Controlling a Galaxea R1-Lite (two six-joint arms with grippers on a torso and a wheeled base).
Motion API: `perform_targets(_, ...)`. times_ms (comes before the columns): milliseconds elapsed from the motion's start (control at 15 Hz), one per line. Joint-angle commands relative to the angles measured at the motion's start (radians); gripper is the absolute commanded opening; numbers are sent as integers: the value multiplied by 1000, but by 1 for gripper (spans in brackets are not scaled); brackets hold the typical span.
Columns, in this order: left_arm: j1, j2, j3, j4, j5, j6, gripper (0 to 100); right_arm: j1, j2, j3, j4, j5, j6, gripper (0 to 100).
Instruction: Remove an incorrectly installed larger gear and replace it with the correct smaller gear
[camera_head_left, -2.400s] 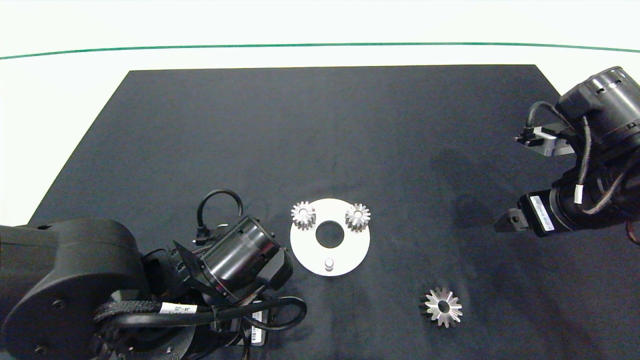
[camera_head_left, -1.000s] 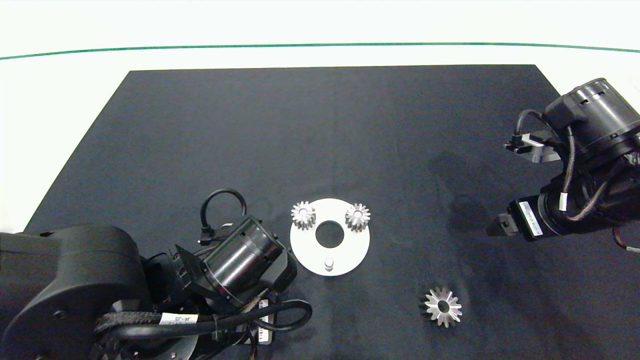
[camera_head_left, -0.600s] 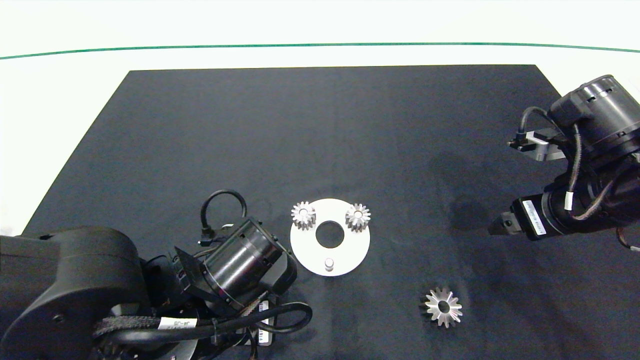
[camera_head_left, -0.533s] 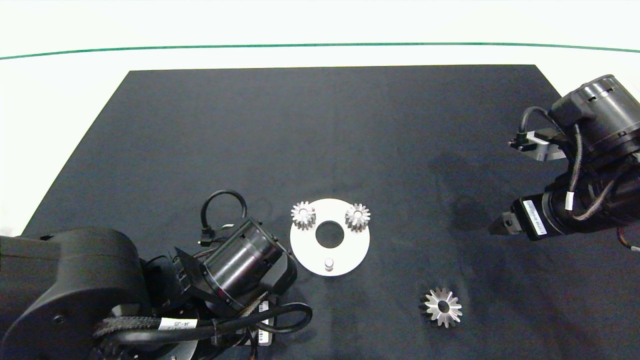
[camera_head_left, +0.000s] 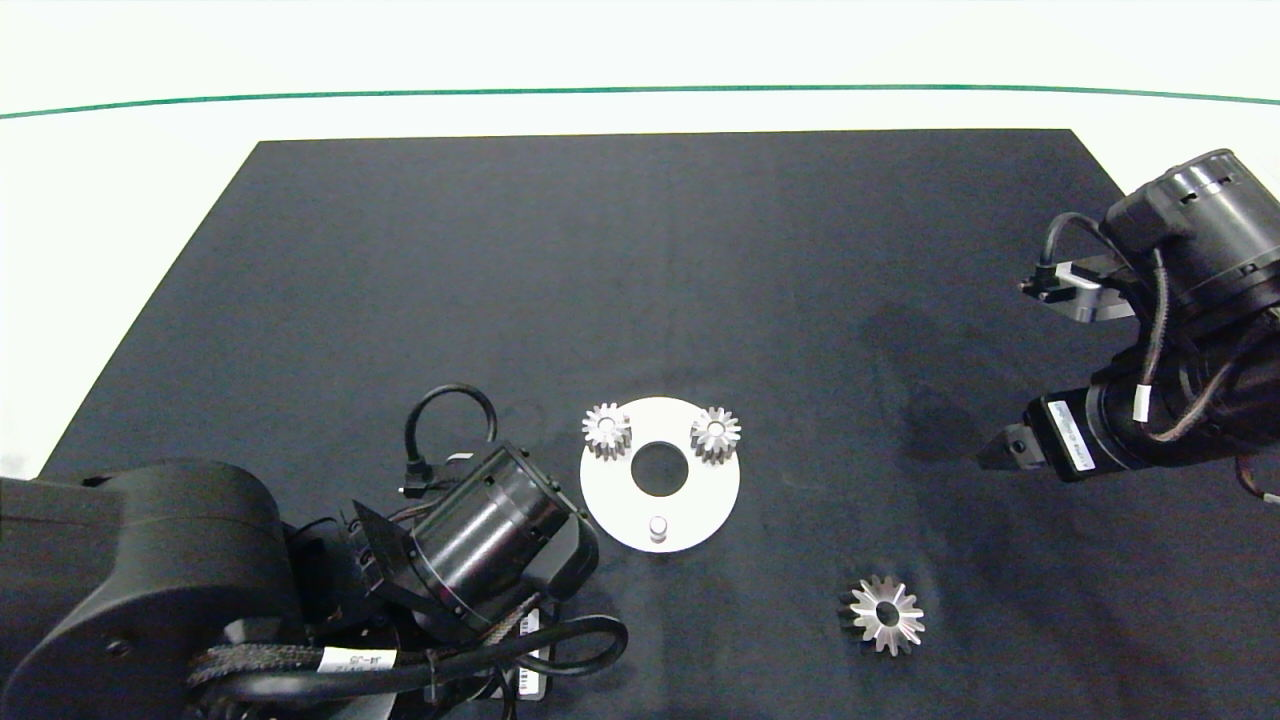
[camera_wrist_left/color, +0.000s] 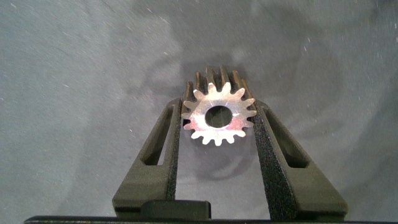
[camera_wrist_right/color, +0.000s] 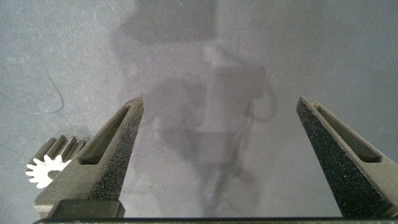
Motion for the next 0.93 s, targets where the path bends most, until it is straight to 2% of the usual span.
perform_targets(67, -14, -3, 6, 1, 4, -4, 11, 0, -13, 2, 4, -2, 1, 100)
perform_targets(333, -13, 8, -12, -4, 4, -3, 9, 0, -34, 1, 1, -2, -2, 100)
perform_targets(600, -20, -6, -26, -1, 5, -3, 3, 2, -40, 2, 0, -2, -2, 100)
perform_targets(800, -59, -21, -78, 4, 5, 6, 0, -3, -65, 2, 0, -2, -2, 100)
perform_targets(933, -71, -21, -127, 53, 5, 20, 0, -9, -83, 2, 0, -2, -2, 100)
